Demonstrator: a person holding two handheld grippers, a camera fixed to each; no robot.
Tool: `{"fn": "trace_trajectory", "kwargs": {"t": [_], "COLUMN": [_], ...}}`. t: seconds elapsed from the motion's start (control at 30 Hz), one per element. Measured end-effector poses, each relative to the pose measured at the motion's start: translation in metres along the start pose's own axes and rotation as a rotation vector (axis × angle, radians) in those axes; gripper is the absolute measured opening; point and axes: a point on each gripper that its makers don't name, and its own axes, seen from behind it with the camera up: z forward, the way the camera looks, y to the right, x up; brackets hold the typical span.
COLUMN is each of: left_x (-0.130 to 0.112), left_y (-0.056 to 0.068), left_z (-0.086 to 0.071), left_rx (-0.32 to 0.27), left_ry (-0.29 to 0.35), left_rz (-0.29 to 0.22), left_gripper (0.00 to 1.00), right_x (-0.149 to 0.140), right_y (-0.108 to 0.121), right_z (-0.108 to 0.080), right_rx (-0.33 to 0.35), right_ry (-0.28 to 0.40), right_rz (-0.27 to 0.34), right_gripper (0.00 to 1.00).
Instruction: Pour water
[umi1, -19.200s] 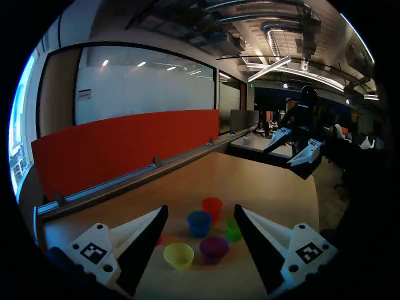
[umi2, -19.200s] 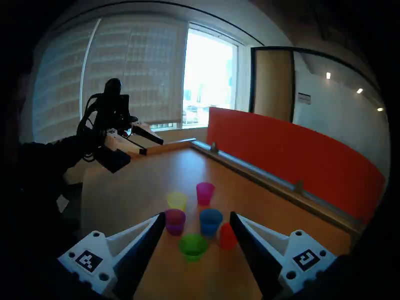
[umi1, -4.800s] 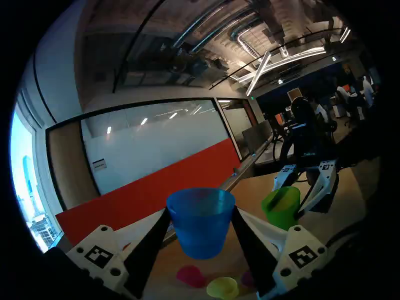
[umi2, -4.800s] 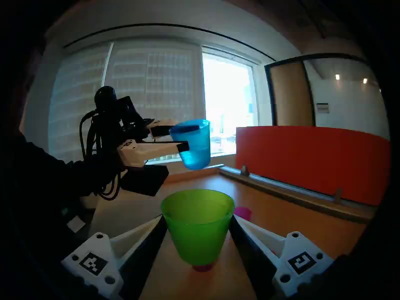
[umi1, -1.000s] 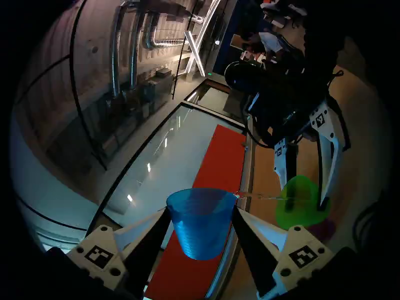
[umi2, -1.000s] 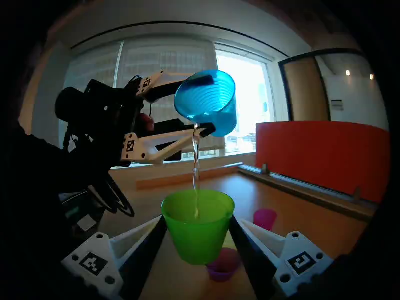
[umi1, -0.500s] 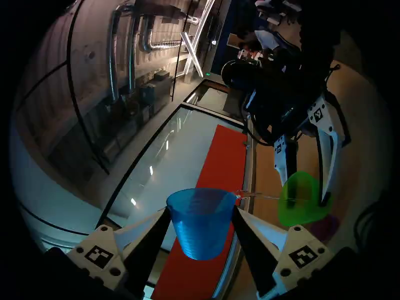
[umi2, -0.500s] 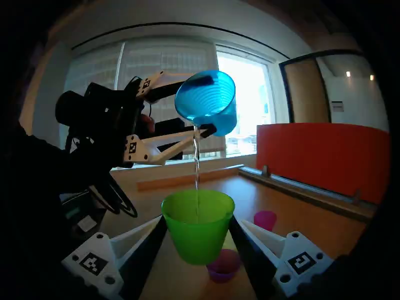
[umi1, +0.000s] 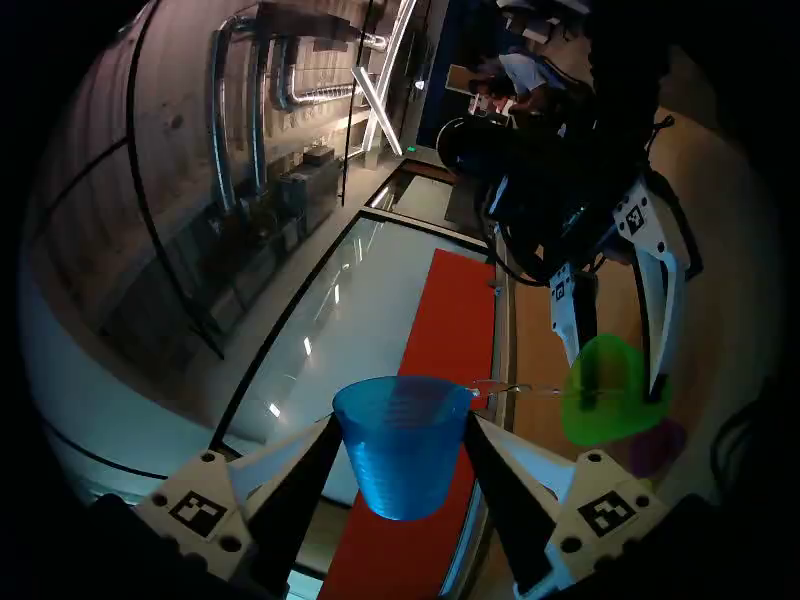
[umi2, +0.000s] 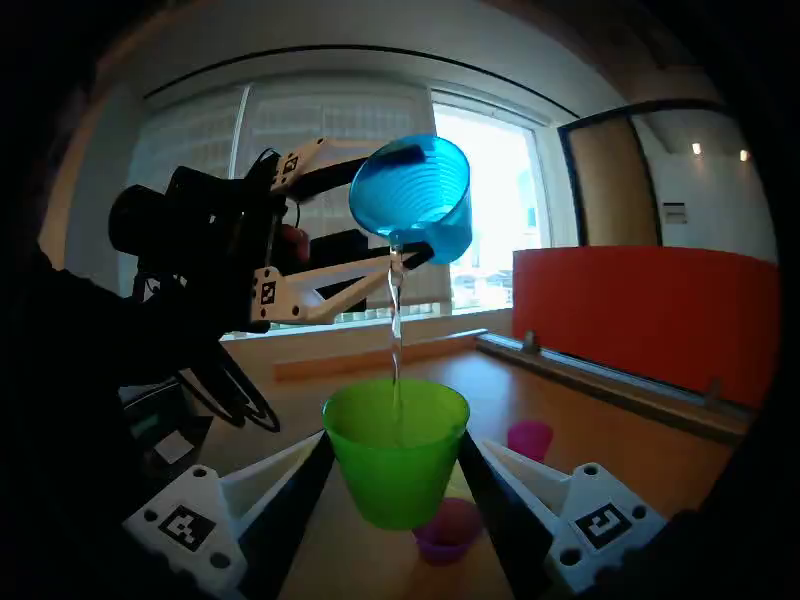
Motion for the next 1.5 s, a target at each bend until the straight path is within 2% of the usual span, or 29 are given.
{"fn": "trace_trajectory", "kwargs": {"t": [0.73, 1.2, 1.5], "left_x": [0.0029, 0.0037, 0.0059], "left_y": [-0.0005, 0.0052, 0.0031], "left_z": [0.0014, 0.0027, 0.0041], "left_rx": [-0.002, 0.0, -0.001], "left_ry": [0.002, 0.01, 0.011], "left_rz": [0.071, 0.09, 0.119], "left_gripper": [0.86, 0.86, 0.86], "right_x": [0.0007, -0.0001, 0.0018], "right_y": [-0.0035, 0.001, 0.0024], "right_z": [0.0011, -0.0009, -0.001], "right_rx": [0.001, -0.005, -0.008], "right_ry": [-0.001, 0.009, 0.019], "right_rz": [-0.018, -0.019, -0.015], "right_gripper": [0.88, 0.88, 0.88]}}
